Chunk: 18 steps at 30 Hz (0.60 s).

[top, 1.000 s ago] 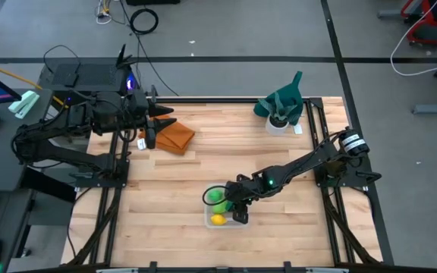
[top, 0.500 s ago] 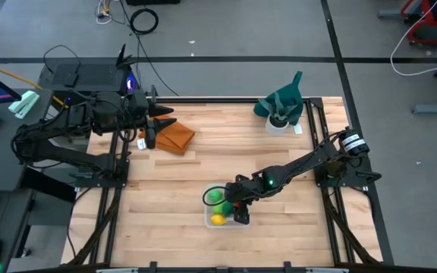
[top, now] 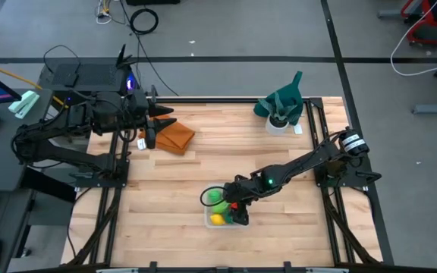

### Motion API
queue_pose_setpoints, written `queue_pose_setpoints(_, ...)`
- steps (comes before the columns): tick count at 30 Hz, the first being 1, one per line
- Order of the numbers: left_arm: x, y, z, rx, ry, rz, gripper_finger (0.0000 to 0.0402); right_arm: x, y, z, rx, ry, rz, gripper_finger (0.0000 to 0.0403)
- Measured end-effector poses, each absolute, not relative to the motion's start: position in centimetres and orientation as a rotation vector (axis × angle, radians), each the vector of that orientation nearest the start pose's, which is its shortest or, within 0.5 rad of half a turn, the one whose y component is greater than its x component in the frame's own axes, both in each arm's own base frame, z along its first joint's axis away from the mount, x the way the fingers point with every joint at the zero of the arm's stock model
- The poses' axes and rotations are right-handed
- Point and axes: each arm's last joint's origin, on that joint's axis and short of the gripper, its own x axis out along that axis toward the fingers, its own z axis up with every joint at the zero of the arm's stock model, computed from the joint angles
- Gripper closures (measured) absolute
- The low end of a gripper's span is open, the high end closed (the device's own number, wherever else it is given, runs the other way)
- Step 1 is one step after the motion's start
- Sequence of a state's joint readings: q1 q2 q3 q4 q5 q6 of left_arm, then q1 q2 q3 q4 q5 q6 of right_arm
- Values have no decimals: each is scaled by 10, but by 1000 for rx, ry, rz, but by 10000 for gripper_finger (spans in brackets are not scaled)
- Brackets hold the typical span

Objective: Pick and placing Produce into tupperware
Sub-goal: Return to Home Position

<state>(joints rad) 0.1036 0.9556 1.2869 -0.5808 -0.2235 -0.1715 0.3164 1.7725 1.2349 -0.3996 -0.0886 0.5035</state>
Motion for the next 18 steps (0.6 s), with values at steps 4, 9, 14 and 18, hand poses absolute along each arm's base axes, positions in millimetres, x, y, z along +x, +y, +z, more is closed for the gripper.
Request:
queue_pose_setpoints(4, 171, 24, 432, -154, 221, 346, 228, 355, 119, 226, 310, 1020, 139, 119)
queue_pose_setpoints(9, 171, 24, 432, -154, 222, 346, 228, 355, 119, 239, 292, 1054, 132, 124)
queue_pose_setpoints(14, 171, 24, 431, -152, 232, 346, 228, 350, 117, 244, 292, 1127, 100, 160)
queue_pose_setpoints(18, 171, 24, 430, -143, 246, 346, 228, 347, 114, 244, 288, 1165, 82, 239)
